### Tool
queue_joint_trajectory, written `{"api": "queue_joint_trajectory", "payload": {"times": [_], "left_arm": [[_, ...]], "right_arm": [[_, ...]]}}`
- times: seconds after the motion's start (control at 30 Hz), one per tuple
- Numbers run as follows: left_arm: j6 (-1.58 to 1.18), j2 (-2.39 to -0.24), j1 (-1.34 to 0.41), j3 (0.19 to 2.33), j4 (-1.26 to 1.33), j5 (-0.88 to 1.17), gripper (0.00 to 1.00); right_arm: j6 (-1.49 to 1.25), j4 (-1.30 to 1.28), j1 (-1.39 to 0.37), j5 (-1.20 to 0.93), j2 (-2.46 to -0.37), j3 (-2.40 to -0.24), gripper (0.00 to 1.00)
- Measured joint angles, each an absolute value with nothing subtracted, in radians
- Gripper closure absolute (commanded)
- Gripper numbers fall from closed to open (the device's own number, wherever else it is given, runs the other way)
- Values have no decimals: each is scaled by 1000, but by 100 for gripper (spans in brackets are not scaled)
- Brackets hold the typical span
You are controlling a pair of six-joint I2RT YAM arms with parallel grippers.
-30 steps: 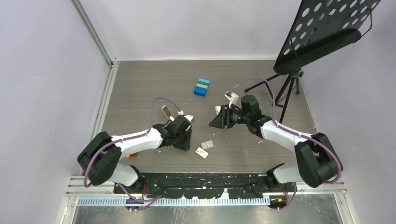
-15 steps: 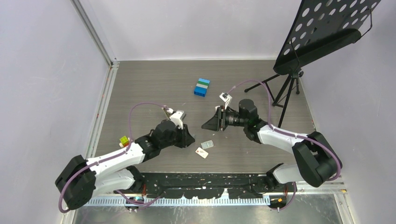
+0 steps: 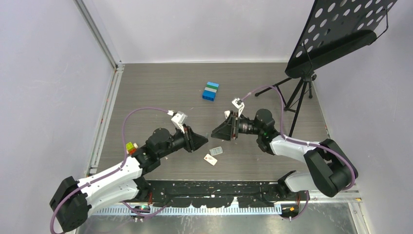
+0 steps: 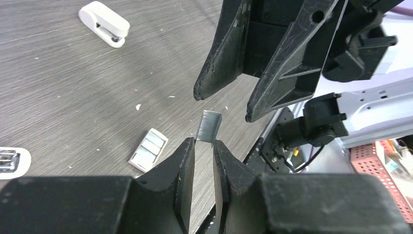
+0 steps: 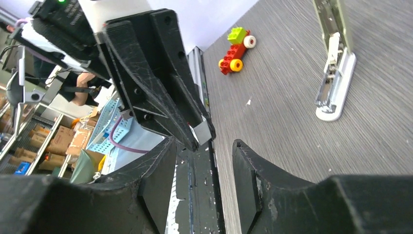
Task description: Load the staples into the stapler
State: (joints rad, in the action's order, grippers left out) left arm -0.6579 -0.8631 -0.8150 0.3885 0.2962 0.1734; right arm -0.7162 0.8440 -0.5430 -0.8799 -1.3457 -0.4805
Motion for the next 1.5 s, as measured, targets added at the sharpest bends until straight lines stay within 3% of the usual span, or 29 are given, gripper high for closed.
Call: {"api": "queue_joint_trajectory", "payload": {"times": [0.33, 0.93, 1.5], "left_arm": [[-700, -871, -815, 388, 385, 267, 78], [-761, -893, -815, 388, 482, 311, 78], [-790, -909, -815, 388, 529, 321, 77]], "right_arm": [[-894, 1255, -543, -951, -1406, -452, 49], [-934, 1362, -549, -972, -1426, -452, 53], [-934, 1362, -551, -975, -1429, -448, 78]]}}
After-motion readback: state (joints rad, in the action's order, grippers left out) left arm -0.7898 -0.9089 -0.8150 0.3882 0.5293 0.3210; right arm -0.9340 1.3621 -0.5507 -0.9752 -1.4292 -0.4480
